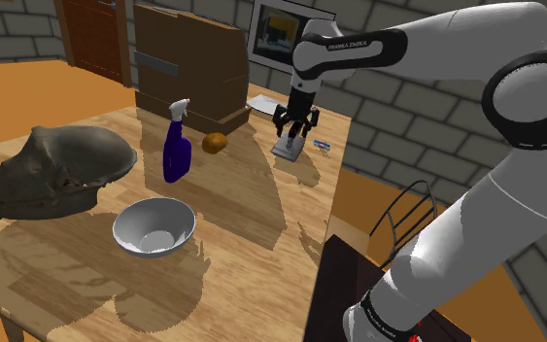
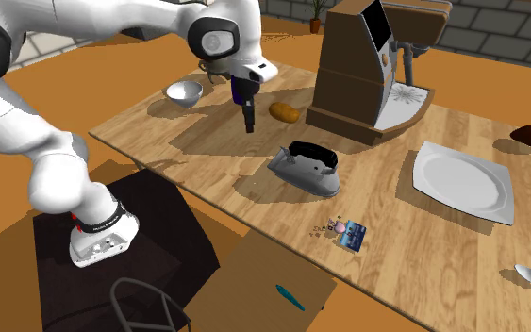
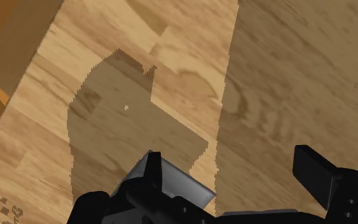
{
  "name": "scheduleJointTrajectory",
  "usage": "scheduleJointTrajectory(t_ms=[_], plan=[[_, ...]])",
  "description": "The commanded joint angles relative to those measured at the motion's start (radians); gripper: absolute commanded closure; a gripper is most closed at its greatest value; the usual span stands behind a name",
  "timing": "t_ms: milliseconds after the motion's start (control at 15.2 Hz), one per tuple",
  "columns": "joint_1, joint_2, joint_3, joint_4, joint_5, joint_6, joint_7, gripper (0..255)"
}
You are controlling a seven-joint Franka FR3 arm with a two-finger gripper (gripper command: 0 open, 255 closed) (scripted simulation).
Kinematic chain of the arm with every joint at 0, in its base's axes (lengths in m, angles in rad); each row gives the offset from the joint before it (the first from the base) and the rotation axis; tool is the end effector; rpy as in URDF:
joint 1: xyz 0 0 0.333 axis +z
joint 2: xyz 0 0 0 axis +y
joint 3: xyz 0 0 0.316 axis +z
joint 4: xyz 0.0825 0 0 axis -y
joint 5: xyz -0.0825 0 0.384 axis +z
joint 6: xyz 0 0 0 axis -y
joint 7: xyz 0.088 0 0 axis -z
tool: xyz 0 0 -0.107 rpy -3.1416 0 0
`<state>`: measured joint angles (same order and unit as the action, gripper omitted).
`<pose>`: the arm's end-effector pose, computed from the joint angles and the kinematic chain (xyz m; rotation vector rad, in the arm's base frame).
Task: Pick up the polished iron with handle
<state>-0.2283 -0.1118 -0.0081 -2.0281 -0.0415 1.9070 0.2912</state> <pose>0.5077 -0.1255 0.4960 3.0013 -0.7883 -0.0128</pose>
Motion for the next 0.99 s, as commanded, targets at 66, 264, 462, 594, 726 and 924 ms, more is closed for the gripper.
scheduleJointTrajectory(t_ms=[66, 264, 462, 594, 726, 924], plan=[[-0.026, 0.083, -0.023, 0.086, -0.005, 0.018, 0.04, 0], [-0.049, 0.163, -0.046, 0.174, -0.005, 0.029, 0.079, 0], [-0.072, 0.24, -0.07, 0.265, -0.001, 0.035, 0.116, 0], [-0.084, 0.28, -0.082, 0.313, 0.003, 0.036, 0.134, 0], [-0.084, 0.283, -0.082, 0.291, 0.002, 0.061, 0.135, 0], [-0.084, 0.291, -0.082, 0.26, 0.003, 0.099, 0.136, 0]])
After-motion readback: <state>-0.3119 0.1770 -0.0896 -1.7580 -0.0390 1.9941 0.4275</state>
